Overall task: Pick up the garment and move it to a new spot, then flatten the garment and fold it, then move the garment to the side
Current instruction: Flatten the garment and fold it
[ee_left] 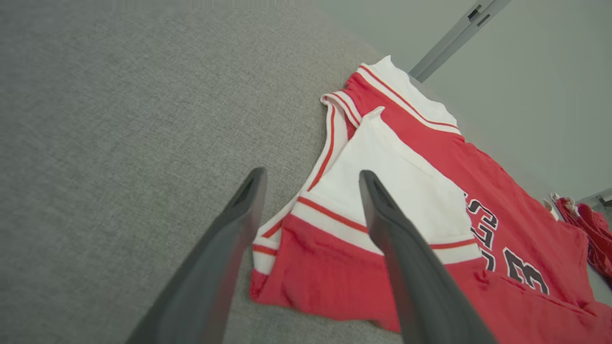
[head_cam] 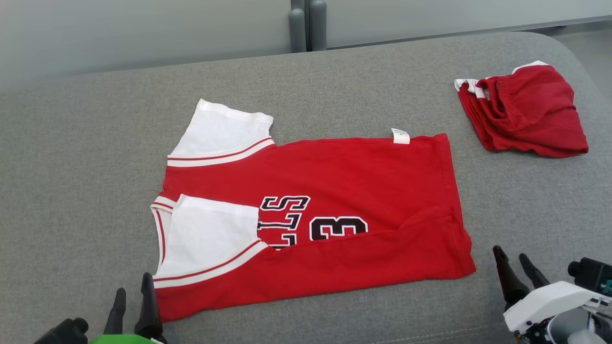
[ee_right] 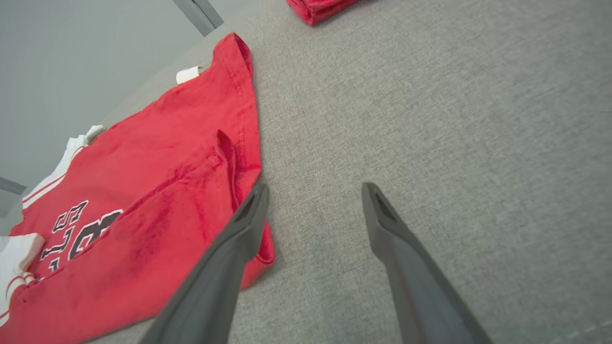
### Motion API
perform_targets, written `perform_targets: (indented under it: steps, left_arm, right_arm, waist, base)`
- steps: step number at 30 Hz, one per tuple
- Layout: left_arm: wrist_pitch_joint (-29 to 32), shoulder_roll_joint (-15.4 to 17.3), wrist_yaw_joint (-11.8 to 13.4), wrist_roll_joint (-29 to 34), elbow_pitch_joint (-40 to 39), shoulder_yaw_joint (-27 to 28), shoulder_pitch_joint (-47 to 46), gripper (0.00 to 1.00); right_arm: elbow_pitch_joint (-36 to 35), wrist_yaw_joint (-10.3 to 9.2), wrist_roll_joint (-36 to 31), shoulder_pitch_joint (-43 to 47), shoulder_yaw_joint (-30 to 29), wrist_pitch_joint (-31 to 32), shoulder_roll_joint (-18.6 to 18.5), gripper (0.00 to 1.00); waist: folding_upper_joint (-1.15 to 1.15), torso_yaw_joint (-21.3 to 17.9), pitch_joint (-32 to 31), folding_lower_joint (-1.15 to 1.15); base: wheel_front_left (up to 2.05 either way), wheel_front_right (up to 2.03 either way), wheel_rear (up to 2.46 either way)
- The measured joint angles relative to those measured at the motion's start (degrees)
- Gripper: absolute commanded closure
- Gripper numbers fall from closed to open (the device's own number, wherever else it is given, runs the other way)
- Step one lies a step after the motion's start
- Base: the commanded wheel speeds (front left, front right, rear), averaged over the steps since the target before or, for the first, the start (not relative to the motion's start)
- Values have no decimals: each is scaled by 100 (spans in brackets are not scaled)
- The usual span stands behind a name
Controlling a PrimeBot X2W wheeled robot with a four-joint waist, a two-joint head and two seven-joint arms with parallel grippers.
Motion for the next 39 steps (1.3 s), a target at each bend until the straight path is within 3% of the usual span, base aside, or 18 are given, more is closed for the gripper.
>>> perform_targets:
  steps: [9,17,32,39]
  left_arm:
    - [44,447,-5,580,-402,-319,-620,0]
    - [721,545,-56,910,-457,-886,-1910,0]
    - [2083,509,129,1203,665,-1141,-4290,0]
    - [2388,520,218,1392,1155,-1085,-5175,0]
  right_arm:
    - [-483,-30,-517,-705,126,81,-475,0]
    - [-672,64,-769,-1599,387,508,-611,0]
    - [-645,164,-1090,-3228,761,1430,-700,0]
    - [-527,221,-1233,-3866,915,1753,-711,0]
  waist:
    - [0,-53,104,0]
    - [0,-63,388,0]
    - [0,-122,1402,1]
    - [0,-212,1944,1]
  base:
    - [0,0,0]
    - [0,0,0]
    - [0,0,0]
    - [0,0,0]
